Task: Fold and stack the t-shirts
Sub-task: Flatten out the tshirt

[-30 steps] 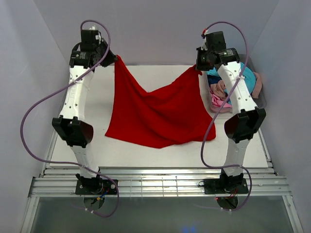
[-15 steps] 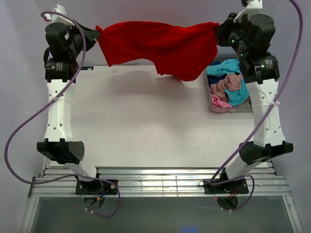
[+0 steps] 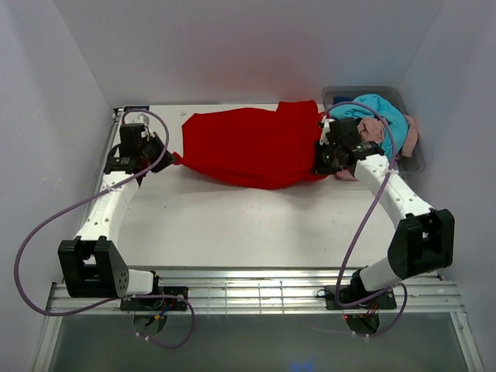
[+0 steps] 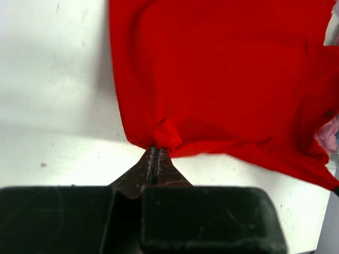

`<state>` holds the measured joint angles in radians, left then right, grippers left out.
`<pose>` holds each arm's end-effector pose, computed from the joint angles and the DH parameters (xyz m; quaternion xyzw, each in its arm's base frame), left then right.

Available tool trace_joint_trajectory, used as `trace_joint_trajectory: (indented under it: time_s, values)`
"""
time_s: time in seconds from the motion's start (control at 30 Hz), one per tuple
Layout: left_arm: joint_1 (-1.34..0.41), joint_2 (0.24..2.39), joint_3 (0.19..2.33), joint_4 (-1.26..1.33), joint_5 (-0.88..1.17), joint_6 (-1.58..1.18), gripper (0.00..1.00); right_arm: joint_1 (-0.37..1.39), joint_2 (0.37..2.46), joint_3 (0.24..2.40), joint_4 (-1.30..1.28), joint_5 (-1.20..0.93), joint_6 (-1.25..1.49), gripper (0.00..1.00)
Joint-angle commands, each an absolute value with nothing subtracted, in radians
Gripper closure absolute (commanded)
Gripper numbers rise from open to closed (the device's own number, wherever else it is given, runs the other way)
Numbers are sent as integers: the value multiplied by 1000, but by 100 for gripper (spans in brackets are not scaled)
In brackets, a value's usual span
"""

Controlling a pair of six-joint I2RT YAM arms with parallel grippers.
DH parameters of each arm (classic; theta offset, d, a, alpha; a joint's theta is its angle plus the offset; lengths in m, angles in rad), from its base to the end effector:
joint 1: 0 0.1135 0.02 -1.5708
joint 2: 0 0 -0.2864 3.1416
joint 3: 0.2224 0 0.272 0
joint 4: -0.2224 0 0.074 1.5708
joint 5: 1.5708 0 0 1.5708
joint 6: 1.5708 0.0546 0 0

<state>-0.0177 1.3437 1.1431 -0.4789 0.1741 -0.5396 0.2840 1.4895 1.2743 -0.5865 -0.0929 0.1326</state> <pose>0.3266 -0.0152 0.3182 -0.1957 0.8782 -0.1935 0.3913 0.3423 0.1052 0.3087 -0.0874 0.9220 0.1196 0.3577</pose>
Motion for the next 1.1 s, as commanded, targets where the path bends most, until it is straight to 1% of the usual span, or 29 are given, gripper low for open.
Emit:
trace_joint_trajectory:
  time_s: [0.0,0.13,0.23,0.27,0.3,0.33,0.37,0.4,0.47,0.53,0.57,0.6,0.73,0.8,0.87,0.93,0.97,1.03,1.07]
  values:
    - [-18,1218,1143,-547,160,-486,100,328,1347,1234,-606,-89,167,92]
    - [-18,1218,1149,-681,115,-480,100,380,1293,1172,-713,-51,241,92]
    - [-17,1246,1180,-823,71,-509,82,442,1293,1140,-848,-37,313,92]
    - [-18,1246,1186,-877,71,-517,68,483,1296,1135,-888,-31,331,90]
    - [-17,1246,1193,-896,71,-529,59,507,1298,1125,-952,-22,365,74]
    - [-17,1233,1198,-911,72,-534,47,534,1298,1120,-975,-20,382,65]
    - [-18,1226,1206,-939,72,-538,23,581,1295,1117,-995,-20,396,61]
    - [-17,1218,1215,-951,72,-543,21,603,1289,1115,-1008,-21,408,57]
    - [-18,1186,1253,-977,60,-551,21,644,1264,1123,-1031,-23,448,56]
    - [-18,1161,1269,-977,48,-560,30,655,1235,1126,-1031,-8,465,55]
    - [-18,1151,1276,-962,37,-563,36,655,1227,1118,-1016,-5,468,55]
    - [-18,1154,1272,-948,35,-561,52,655,1223,1111,-1002,33,468,56]
    - [-18,1189,1186,-813,70,-560,83,655,1253,1066,-895,110,443,60]
    - [-18,1231,1129,-729,100,-568,87,655,1276,1048,-808,130,433,62]
    - [-18,1271,1117,-686,115,-569,85,655,1324,1042,-755,175,422,64]
    - [-18,1331,1121,-658,155,-568,78,652,1385,1054,-692,196,400,66]
    - [-18,1348,1126,-629,167,-568,70,652,1409,1063,-675,204,393,66]
    - [-20,1397,1143,-606,196,-558,60,650,1475,1095,-632,233,370,67]
    - [-20,1413,1150,-591,202,-555,50,646,1497,1107,-618,238,361,68]
